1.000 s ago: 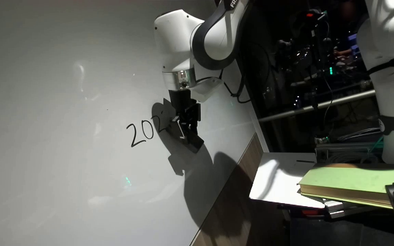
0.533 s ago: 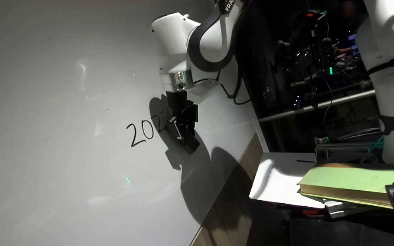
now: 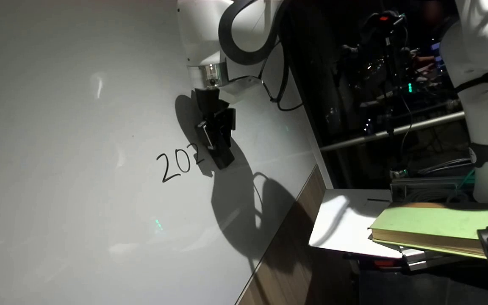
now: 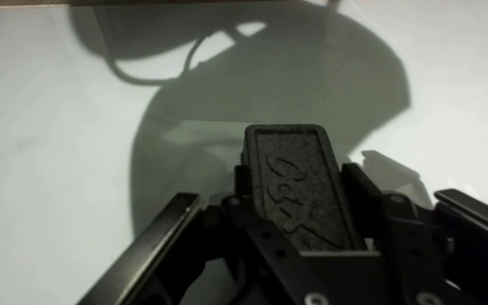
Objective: Use the black eraser to wipe the whiteboard.
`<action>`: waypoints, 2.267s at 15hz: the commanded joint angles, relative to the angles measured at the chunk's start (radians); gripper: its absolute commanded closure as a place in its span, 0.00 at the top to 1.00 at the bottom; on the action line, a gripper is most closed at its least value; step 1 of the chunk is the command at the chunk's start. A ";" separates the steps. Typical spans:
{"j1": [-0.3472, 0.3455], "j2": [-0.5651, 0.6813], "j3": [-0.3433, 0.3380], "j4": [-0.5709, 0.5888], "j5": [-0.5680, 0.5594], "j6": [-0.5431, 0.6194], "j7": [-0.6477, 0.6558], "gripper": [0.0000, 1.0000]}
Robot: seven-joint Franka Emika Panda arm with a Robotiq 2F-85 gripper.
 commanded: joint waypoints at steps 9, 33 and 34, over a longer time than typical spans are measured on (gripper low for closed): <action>0.055 -0.032 0.027 0.095 0.023 -0.043 -0.010 0.31; 0.183 0.190 0.071 0.255 -0.155 0.015 0.092 0.31; 0.177 0.188 0.061 0.245 -0.162 0.021 0.089 0.31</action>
